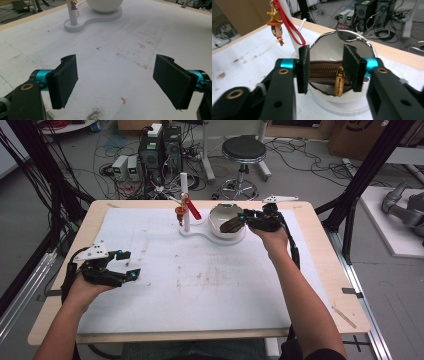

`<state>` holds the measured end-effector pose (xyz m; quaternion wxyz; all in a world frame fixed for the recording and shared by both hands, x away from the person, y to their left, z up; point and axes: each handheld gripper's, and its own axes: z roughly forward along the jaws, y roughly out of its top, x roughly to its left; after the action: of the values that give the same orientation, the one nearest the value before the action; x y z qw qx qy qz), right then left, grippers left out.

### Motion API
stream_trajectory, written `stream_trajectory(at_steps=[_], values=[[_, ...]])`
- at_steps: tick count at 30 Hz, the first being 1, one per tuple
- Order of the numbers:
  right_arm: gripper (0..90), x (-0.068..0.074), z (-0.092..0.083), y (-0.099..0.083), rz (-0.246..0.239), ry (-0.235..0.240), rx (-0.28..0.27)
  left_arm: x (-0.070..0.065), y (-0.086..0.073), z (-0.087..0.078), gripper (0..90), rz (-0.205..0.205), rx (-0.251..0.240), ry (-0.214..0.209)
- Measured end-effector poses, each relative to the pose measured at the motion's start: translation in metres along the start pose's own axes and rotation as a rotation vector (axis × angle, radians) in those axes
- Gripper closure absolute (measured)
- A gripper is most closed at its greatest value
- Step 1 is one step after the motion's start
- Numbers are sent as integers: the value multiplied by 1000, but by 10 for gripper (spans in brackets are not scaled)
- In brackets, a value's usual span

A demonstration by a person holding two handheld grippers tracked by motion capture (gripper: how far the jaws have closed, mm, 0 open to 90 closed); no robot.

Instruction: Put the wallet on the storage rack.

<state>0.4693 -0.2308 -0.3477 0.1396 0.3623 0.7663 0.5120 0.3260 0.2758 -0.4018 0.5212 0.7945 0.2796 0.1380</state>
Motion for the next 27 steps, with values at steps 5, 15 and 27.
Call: stream_trajectory(at_steps=[5,15,27], values=[[490,7,-11,3,-14,-8,-10,1,5,8,200,2,-5,-16],[436,18,-36,-8,-67,-36,-47,5,18,32,200,24,-5,-61],[354,19,-69,-34,-48,-46,-53,8,32,55,200,29,-30,-90]])
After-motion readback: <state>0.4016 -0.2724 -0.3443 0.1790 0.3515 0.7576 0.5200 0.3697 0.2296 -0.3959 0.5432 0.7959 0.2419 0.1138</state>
